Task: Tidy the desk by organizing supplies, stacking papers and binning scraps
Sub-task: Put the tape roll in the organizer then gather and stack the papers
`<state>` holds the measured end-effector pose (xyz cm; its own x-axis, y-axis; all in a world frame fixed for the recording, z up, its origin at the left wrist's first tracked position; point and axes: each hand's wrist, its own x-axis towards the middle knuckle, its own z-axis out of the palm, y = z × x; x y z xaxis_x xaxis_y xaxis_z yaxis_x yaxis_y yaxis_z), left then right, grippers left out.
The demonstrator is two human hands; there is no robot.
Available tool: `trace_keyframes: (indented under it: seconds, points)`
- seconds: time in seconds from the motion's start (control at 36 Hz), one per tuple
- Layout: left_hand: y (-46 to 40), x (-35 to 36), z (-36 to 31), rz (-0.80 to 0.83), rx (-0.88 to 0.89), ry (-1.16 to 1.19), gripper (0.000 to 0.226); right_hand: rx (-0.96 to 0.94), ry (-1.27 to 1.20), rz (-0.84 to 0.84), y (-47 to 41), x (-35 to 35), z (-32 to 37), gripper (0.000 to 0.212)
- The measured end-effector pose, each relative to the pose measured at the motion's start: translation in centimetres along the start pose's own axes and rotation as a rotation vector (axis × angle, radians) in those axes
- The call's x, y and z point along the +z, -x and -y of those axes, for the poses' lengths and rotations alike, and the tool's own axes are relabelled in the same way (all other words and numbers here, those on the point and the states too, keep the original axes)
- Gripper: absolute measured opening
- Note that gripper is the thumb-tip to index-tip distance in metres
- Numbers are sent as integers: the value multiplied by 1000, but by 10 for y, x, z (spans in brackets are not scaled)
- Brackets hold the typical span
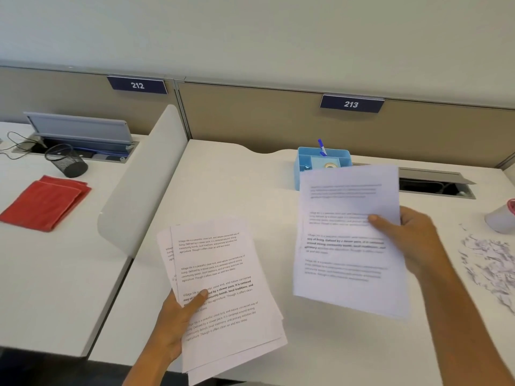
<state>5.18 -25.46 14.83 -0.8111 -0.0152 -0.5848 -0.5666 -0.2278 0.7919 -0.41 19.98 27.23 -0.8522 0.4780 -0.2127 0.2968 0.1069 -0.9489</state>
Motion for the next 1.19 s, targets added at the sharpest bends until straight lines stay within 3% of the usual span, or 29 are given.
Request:
trace_keyframes:
  seconds: [0.19, 0.39, 0.67, 0.94, 1.11, 1.19]
  points:
    - [0, 12, 0, 47, -12, -1, 48, 102, -218, 203, 20, 25, 12, 29]
    - [0, 31, -3, 116, -43, 14, 46, 237, -177, 372, 58, 95, -26, 26]
    - [6, 46, -7, 183, -48, 11, 60, 314, -121, 444, 79, 120, -57, 36]
    - [8, 64, -10, 212, -101, -58, 42, 372, -186, 506, 85, 126, -72, 36]
    - [11, 74, -17, 254, -240, 73, 76, 386, -229, 491, 87, 130, -79, 39]
    - [4, 71, -14, 265, -187, 51, 54, 369, -201, 474, 85, 128, -82, 40]
